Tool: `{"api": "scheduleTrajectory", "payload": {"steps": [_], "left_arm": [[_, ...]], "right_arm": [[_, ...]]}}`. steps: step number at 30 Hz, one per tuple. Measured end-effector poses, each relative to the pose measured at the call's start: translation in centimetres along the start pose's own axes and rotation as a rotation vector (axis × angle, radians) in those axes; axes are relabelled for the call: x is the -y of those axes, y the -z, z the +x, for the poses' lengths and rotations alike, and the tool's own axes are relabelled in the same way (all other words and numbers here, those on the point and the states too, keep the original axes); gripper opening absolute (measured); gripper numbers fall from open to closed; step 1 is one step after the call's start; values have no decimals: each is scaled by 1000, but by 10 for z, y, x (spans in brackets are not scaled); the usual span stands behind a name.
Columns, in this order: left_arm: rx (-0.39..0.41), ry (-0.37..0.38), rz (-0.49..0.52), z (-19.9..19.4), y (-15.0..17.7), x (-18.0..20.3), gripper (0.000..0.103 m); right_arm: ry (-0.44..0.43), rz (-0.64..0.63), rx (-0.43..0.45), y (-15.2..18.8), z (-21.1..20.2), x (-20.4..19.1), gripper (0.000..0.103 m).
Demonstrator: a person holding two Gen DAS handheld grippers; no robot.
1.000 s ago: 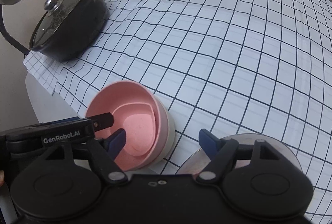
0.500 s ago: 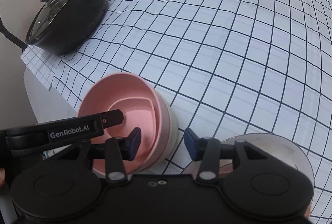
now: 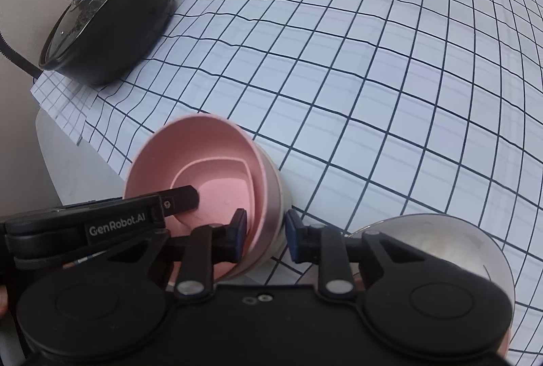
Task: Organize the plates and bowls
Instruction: 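Grasp the rim of the nested bowl stack with both grippers, then lift the bowl stack and carry it over the pink bear-shaped plate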
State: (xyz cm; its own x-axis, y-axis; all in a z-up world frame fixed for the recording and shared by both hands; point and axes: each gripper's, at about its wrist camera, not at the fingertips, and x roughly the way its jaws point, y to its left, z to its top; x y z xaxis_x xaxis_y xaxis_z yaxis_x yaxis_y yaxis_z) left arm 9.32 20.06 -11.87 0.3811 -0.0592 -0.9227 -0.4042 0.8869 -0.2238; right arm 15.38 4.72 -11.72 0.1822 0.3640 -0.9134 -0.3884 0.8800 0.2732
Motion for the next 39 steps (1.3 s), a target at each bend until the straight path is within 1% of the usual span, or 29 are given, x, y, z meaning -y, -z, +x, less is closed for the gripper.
{"api": "scheduleTrajectory", "payload": {"steps": [5, 10, 12, 20, 24, 28, 36, 39], "left_arm": [[2, -9, 5, -5, 2, 3, 27], [-2, -9, -5, -17, 3, 6, 27], [-7, -4, -6, -24, 3, 8, 27], [25, 28, 24, -50, 3, 26, 27], [29, 54, 54, -60, 4, 41, 27], [22, 80, 93, -63, 7, 60, 27], [-10, 118, 177, -61, 22, 94, 27], [-35, 125, 208, -56, 30, 104, 27]], "right_arm": [[25, -26, 18, 1, -5, -5, 21], [24, -27, 30, -1, -16, -6, 21], [25, -37, 35, 0, -23, -6, 20], [12, -40, 60, -2, -55, 1, 20], [13, -40, 69, -2, -71, 9, 20], [18, -10, 71, 1, -85, 25, 20], [47, 51, 77, 20, -104, 52, 20], [55, 86, 67, 30, -107, 63, 20]]}}
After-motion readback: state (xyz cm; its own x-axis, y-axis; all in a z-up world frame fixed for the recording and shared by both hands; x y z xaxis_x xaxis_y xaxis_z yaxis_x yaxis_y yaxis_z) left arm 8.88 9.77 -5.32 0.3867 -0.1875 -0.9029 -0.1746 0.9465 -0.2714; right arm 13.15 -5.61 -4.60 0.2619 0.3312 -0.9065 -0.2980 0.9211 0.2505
